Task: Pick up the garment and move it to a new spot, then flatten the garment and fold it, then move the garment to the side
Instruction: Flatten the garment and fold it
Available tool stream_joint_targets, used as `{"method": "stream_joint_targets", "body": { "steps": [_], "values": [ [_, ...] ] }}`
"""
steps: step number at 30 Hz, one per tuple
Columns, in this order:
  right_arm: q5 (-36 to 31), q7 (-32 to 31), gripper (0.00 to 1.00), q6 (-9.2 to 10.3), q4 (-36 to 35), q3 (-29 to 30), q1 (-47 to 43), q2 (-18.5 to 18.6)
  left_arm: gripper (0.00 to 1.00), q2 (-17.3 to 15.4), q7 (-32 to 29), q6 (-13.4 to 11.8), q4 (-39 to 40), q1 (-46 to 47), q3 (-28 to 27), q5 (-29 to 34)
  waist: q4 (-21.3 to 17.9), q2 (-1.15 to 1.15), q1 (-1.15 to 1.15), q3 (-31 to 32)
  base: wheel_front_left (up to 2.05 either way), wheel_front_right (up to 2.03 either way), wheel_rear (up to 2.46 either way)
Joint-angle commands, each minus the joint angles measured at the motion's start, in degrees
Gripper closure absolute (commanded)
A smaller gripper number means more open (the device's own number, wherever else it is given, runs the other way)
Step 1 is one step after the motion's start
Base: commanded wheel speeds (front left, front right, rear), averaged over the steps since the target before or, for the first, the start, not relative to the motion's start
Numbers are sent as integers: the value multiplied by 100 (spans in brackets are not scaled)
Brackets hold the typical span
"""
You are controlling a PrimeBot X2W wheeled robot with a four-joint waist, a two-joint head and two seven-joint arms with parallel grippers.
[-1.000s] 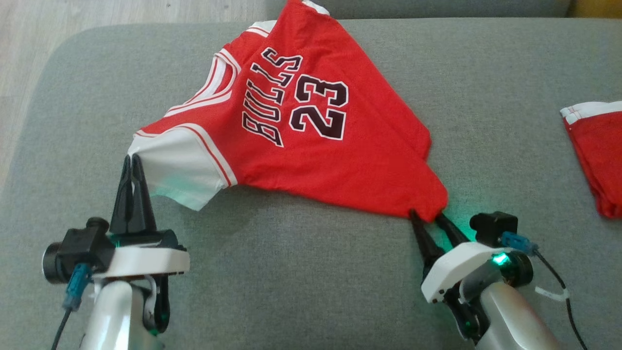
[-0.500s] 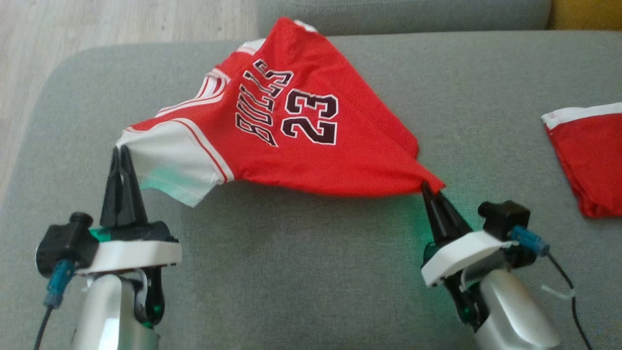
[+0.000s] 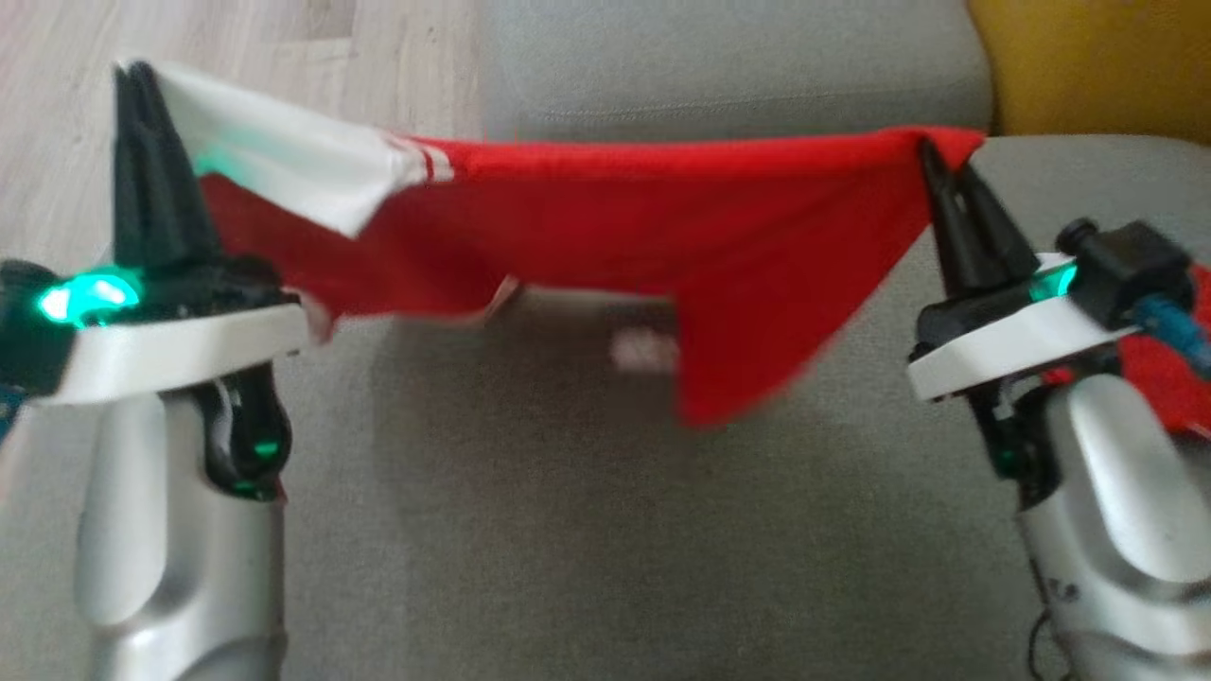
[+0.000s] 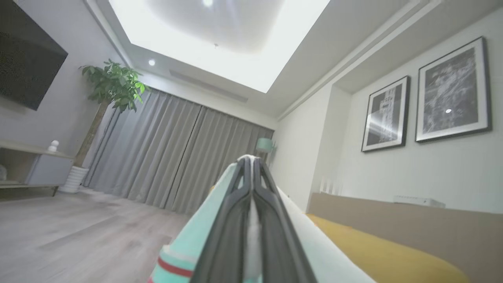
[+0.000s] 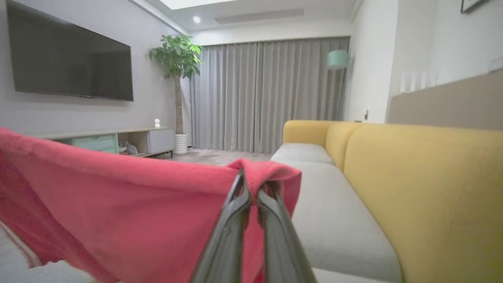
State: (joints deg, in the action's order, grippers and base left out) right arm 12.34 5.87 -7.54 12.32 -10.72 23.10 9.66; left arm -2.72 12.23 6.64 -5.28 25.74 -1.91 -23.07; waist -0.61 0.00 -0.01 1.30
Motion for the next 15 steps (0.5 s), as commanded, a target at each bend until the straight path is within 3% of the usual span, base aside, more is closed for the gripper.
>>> {"method": "stream_joint_targets", "body": {
  "steps": [1, 10, 15],
  "values": [
    [-30, -67, 100, 5, -365, -88, 311, 111, 100, -126, -73, 37, 368, 306, -185, -54, -61, 0, 1, 54, 0, 0, 0],
    [46, -903, 100, 5, -2177, 342, -127, 710, 100, -202, -1381, -197, 2262, 162, -350, -799, -199, 0, 1, -17, 0, 0, 0],
    [84, -1482, 100, 5, -2763, 525, -299, 870, 100, -564, -2169, -266, 2194, 434, -399, -984, -206, 0, 1, -396, 0, 0, 0]
  ]
}}
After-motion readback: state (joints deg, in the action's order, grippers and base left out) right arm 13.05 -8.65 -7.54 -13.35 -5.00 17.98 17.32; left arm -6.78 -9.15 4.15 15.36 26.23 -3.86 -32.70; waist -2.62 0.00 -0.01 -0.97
